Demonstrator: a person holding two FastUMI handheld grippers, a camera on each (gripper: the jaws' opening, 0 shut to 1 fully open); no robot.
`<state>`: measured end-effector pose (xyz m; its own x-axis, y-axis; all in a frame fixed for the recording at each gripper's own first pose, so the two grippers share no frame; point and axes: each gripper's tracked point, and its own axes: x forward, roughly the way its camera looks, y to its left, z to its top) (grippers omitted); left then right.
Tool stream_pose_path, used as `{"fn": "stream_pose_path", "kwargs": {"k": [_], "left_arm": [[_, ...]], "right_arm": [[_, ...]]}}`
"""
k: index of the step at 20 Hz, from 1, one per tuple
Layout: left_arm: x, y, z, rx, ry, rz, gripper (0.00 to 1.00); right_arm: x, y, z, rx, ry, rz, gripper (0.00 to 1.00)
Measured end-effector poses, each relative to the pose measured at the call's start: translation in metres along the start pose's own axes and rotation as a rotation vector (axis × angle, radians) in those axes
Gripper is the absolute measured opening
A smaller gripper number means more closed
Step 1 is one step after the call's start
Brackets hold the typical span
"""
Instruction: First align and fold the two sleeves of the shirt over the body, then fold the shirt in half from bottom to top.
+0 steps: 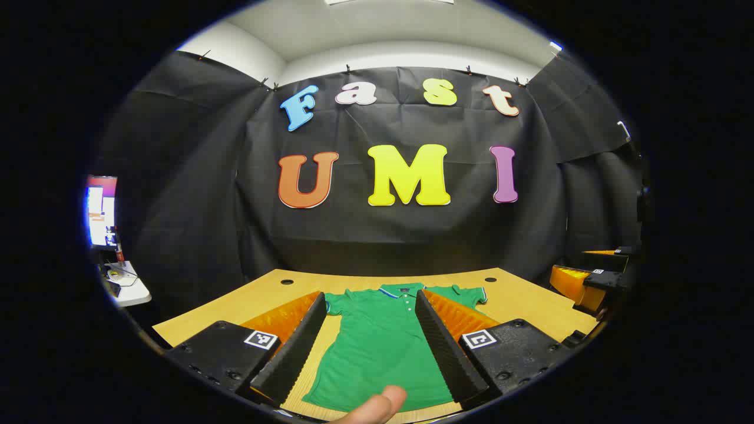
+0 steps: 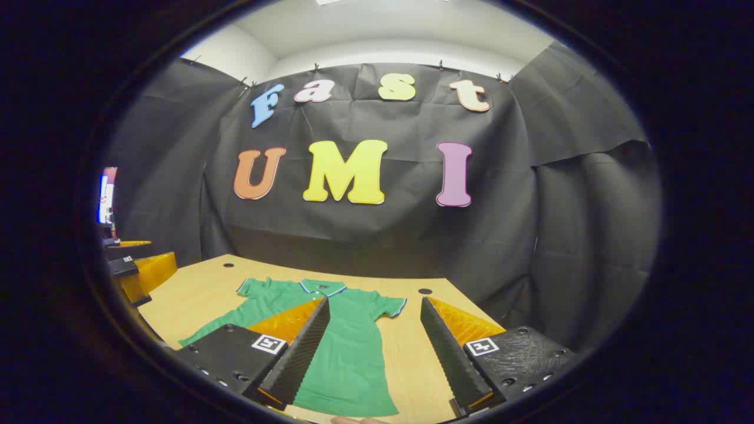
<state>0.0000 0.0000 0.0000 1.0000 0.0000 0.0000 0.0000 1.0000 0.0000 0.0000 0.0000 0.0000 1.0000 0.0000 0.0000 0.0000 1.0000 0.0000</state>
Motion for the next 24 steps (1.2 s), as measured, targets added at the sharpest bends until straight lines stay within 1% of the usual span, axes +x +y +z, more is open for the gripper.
{"fn": "stream_pose_path", "kwargs": {"k": [6,14,15,16,19,22,24], "left_arm": [[0.006,0.007,-0.008,-0.018,0.027,0.021,0.98],[0.010,0.002,-0.016,-0.023,0.047,0.004,0.98],[0.010,0.001,-0.017,-0.023,0.046,0.003,0.98],[0.010,0.000,-0.016,-0.022,0.046,-0.001,0.98],[0.011,-0.002,-0.019,-0.013,0.047,-0.003,0.98],[0.017,-0.002,-0.021,0.005,0.038,0.001,0.98],[0.022,-0.006,-0.029,-0.012,0.047,-0.016,0.98]], "right_arm": [[-0.001,-0.004,0.000,-0.001,0.002,-0.010,0.95],[0.004,-0.002,-0.012,-0.027,0.037,-0.002,0.95],[0.005,-0.002,-0.012,-0.026,0.041,-0.001,0.92],[0.004,-0.003,-0.013,-0.025,0.042,-0.002,0.95],[0.009,-0.004,-0.012,-0.019,0.041,-0.001,0.95],[0.026,-0.002,-0.019,0.013,0.062,0.015,0.95],[0.049,-0.006,-0.026,0.026,0.091,0.017,0.95]]}}
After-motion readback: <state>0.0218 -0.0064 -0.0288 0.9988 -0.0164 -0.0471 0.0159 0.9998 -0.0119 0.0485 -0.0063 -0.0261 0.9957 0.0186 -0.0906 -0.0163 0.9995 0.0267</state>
